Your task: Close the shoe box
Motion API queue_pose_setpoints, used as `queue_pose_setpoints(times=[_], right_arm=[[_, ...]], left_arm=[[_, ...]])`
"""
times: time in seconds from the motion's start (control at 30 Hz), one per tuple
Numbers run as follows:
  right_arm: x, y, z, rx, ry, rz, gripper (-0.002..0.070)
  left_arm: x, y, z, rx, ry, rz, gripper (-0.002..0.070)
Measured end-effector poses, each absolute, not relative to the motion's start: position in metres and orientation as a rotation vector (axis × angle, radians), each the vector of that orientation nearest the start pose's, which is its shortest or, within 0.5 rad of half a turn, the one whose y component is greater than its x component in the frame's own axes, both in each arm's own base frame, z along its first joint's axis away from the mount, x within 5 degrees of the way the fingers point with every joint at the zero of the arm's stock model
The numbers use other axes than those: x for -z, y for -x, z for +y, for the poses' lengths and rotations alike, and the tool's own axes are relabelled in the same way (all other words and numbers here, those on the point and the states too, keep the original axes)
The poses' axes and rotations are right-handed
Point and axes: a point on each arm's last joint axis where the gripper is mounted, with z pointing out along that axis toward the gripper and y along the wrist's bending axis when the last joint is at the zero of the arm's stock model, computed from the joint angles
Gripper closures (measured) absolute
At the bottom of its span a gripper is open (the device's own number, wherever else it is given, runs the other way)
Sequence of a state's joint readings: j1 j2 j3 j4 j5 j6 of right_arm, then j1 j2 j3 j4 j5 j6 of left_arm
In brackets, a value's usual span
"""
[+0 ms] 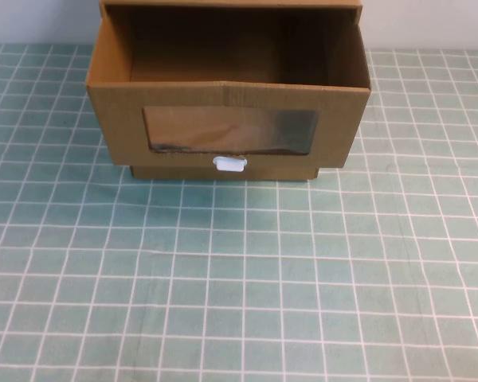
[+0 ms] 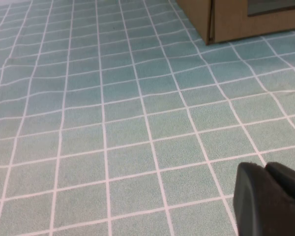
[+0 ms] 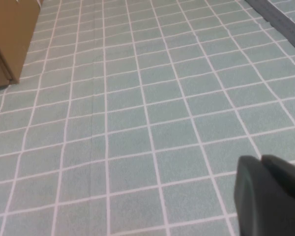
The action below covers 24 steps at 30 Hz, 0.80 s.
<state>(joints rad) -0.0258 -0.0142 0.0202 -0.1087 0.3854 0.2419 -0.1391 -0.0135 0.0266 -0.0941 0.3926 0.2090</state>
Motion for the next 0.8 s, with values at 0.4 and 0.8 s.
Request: queue_pose_setpoints(times=[0.4, 0.8], right_arm=[[-0.173, -0.052, -0.005, -0.041, -0.184, 1.864, 0.0690], [-0.178, -0.054, -0.004, -0.051, -0.170, 1.790, 0.0690]], left_arm=[[-0.170, -0.051, -0.010, 0.046, -0.270, 1.868, 0.0678], [-0.182, -0.054, -0.012, 0.109, -0.190, 1.745, 0.0678]])
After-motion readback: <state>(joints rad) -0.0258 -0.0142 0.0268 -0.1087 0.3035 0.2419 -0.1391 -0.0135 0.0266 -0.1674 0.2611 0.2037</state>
